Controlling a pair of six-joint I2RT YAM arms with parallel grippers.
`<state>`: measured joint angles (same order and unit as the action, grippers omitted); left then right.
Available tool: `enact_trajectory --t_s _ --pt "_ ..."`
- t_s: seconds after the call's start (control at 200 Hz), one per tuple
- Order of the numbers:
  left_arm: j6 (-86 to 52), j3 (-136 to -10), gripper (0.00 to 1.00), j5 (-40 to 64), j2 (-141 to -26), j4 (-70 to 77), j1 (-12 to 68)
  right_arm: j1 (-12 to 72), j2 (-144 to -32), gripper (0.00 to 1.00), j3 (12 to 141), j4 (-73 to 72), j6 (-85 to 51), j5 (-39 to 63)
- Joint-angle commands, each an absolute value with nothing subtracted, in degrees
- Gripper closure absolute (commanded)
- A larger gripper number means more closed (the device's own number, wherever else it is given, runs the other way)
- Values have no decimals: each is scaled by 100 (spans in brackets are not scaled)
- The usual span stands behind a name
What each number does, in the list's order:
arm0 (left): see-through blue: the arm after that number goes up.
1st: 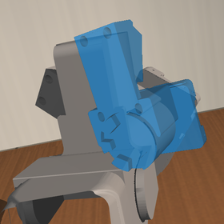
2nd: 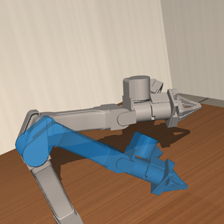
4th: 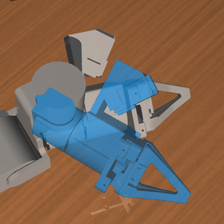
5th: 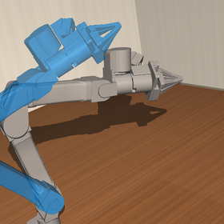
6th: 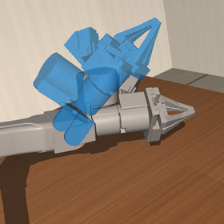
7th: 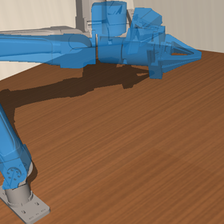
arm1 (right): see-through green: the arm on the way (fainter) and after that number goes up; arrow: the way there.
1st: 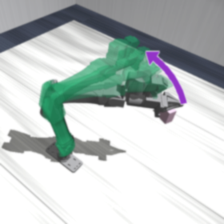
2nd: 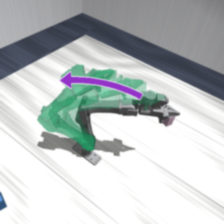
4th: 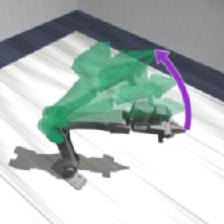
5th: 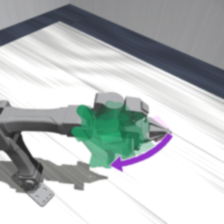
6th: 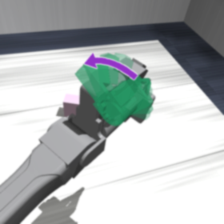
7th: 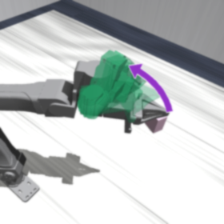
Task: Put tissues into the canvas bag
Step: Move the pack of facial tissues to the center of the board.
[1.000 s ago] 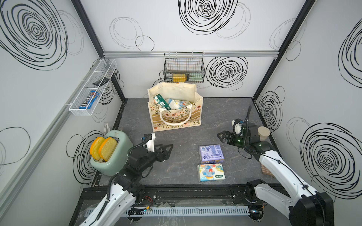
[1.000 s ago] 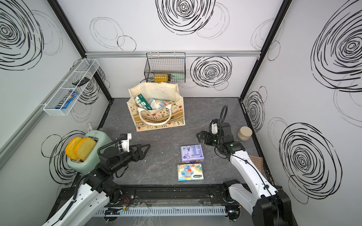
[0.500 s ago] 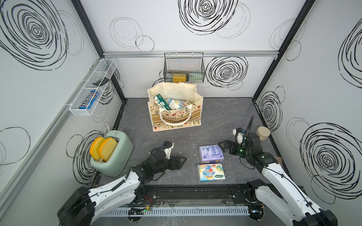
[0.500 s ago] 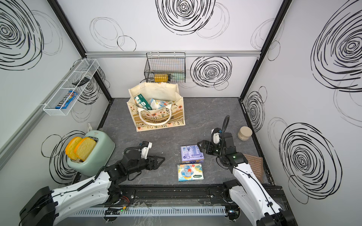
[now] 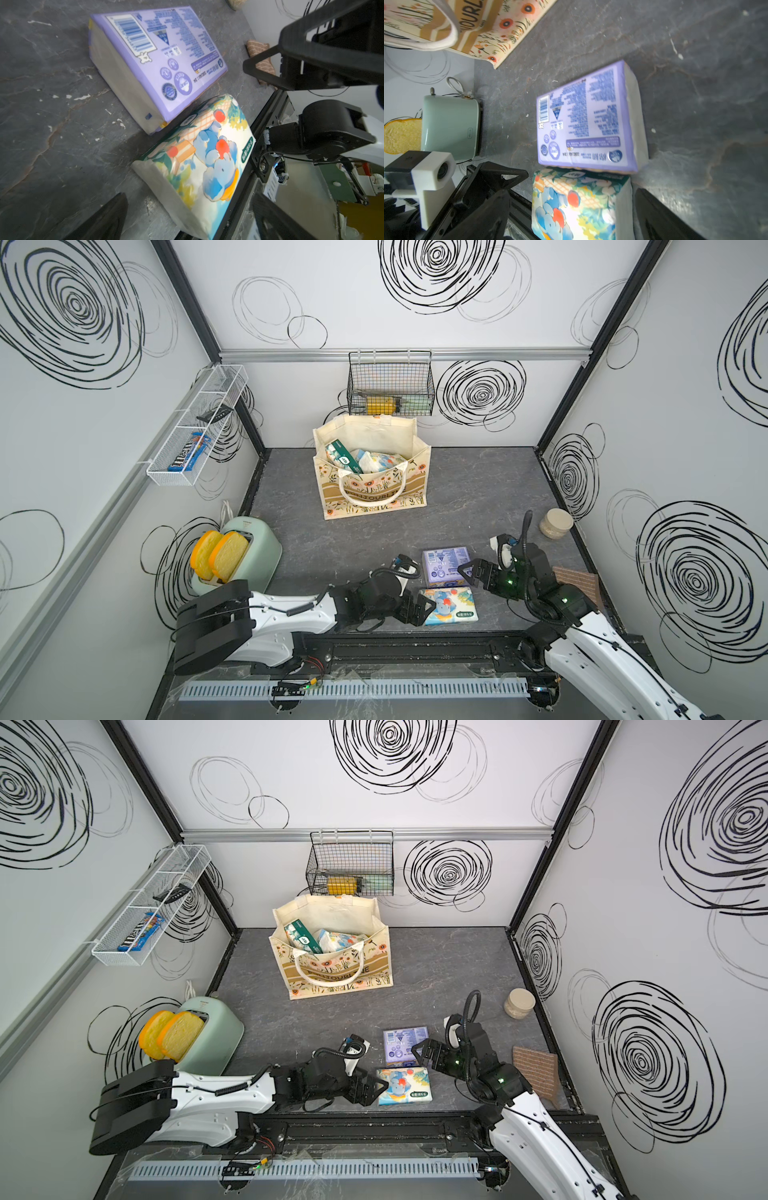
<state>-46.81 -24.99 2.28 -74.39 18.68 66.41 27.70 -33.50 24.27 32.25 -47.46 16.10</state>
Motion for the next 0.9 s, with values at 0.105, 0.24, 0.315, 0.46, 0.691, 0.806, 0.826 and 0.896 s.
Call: enact_trajectory --t_s 0.105,0.24,0.315,0.46,0.691,0.806,0.826,0.896 --pt "-4975 -2483 1 76 -7645 2584 6684 2923 -3399 3 2158 3767 -5519 1223" --pt "-4918 -2507 2 59 -7692 2510 6667 2927 -3376 3 1788 3273 -5660 1710" --pt "-4926 -2439 6 150 -7693 2617 6595 2964 -3373 3 1572 2886 -5816 2117" --pt "-4953 -2348 16 400 -7690 2803 6480 3212 -3493 3 1435 2470 -6071 2376" --pt "-5299 -2000 23 1077 -8000 3988 6248 3925 -3792 3 1285 1398 -6670 2398" --pt "-5424 -1931 24 1356 -8143 4353 6010 4244 -4119 2 1340 1052 -6784 2172" --pt "-5407 -1936 24 1377 -8141 4336 5974 4281 -4186 3 1363 1011 -6800 2142" --pt "-5291 -1967 24 1400 -8065 4174 5839 4406 -4471 3 1478 859 -6802 2038"
